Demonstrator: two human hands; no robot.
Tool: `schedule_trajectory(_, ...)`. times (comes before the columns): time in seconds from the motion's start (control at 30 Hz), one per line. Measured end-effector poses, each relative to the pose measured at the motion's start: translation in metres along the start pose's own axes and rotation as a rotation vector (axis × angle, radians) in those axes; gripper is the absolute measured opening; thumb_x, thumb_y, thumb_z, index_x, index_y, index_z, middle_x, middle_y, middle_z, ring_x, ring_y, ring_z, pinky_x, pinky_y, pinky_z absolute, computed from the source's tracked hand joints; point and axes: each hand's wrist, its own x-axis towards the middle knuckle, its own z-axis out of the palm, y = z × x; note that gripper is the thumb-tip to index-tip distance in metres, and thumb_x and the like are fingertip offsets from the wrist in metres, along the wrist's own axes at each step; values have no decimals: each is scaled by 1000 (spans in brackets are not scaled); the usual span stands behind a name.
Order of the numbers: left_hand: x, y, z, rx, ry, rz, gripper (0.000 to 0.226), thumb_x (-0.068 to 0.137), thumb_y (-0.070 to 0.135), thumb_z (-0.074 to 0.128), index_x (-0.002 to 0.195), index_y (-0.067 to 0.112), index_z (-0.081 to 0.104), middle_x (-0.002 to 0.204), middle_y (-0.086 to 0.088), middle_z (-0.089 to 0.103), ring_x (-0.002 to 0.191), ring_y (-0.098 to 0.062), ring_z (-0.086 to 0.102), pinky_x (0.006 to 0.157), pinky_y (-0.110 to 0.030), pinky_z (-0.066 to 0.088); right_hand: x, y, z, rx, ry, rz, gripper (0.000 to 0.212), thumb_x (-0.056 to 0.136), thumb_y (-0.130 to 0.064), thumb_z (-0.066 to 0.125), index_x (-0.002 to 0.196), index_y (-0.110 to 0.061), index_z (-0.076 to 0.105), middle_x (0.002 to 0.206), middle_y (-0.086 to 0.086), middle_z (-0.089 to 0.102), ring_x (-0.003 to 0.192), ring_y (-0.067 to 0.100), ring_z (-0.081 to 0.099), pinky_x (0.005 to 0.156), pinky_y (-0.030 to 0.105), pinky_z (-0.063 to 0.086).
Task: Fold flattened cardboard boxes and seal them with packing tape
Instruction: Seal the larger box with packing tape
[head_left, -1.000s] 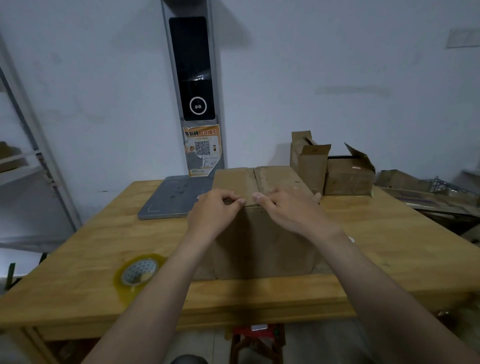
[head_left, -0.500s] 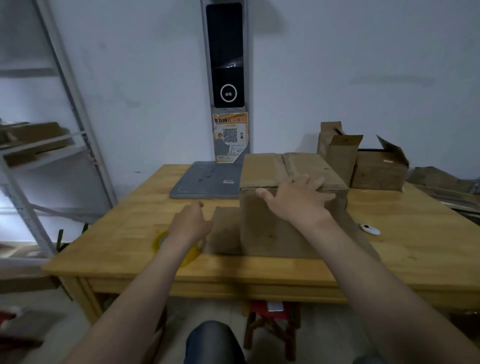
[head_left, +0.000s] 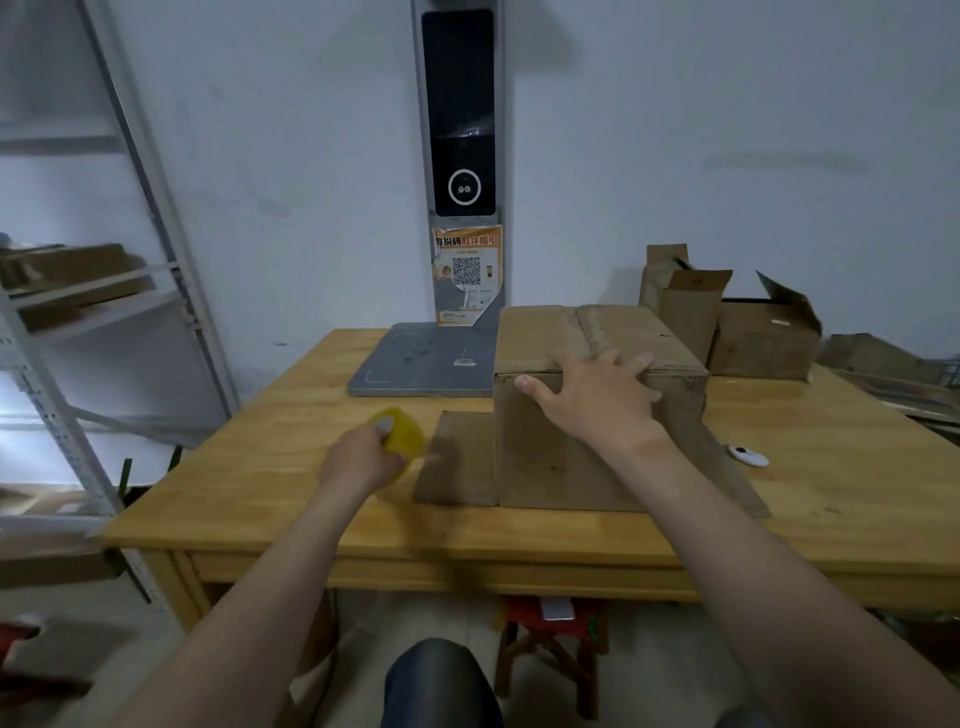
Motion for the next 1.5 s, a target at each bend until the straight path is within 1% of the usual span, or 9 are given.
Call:
schedule_trajectory(0.1,15,26,-28,-126,122,133,49,89,36,73,135,20,64,112,-9,72,103,-32,66,71,-33,44,4,2,-7,6,-18,-1,83,87,-86,28,149,-34,45,160,21,27,146,61,7,104,77,32)
schedule_trajectory(0.17,29,50,-46,-269,181,229,40,89,32,74,126,17,70,108,-10,74,105,-33,67,75,-35,47,5,4,-9,9,-23,-8,79,88,-85,29,147,-36,46,160,19,28,146,59,9,104,76,34)
schedule_trajectory(0.3,63,100,-79,-495,126,409,45,90,25,76,134,19,67,108,0,70,104,-21,66,81,-33,49,7,5,-12,49,-44,-5,75,88,-84,32,145,-38,48,158,17,29,147,56,9,104,75,34)
schedule_trajectory(0.57,116,176,-90,-73,-14,904,55,90,16,77,142,18,60,139,4,58,123,-10,48,100,-28,37,18,14,-13,155,-25,-8,67,90,-81,37,144,-43,49,163,10,25,151,50,4,110,72,30)
schedule_trajectory(0.7,140,193,-64,42,-114,884,54,90,13,71,141,29,59,149,2,52,137,-20,46,115,-45,39,24,15,-10,164,-3,7,62,91,-80,38,139,-44,52,159,7,29,151,46,7,108,72,34)
schedule_trajectory(0.87,153,195,-62,-589,-60,680,56,96,2,54,147,25,51,149,3,49,138,-15,42,109,-34,40,25,9,-6,126,-23,39,69,87,-84,35,136,-38,54,157,9,29,151,48,6,107,73,34)
schedule_trajectory(1.0,164,199,-46,-741,-223,395,58,107,40,46,159,25,26,162,-5,32,142,-27,38,107,-48,39,27,-5,-11,66,-41,75,95,77,-94,28,137,-25,52,159,15,27,147,53,12,105,76,33)
schedule_trajectory(1.13,169,195,-26,-796,-383,303,72,91,78,44,148,35,41,158,-2,41,141,-32,42,104,-60,42,30,-13,3,24,-44,69,109,70,-97,39,148,-22,30,163,21,14,147,58,-2,105,81,21)
schedule_trajectory(1.5,121,172,-40,-864,-377,279,78,91,83,31,158,44,27,167,0,27,150,-32,29,110,-68,33,16,-19,11,156,-15,122,121,70,-93,50,150,-9,15,164,22,5,147,56,-18,113,77,11)
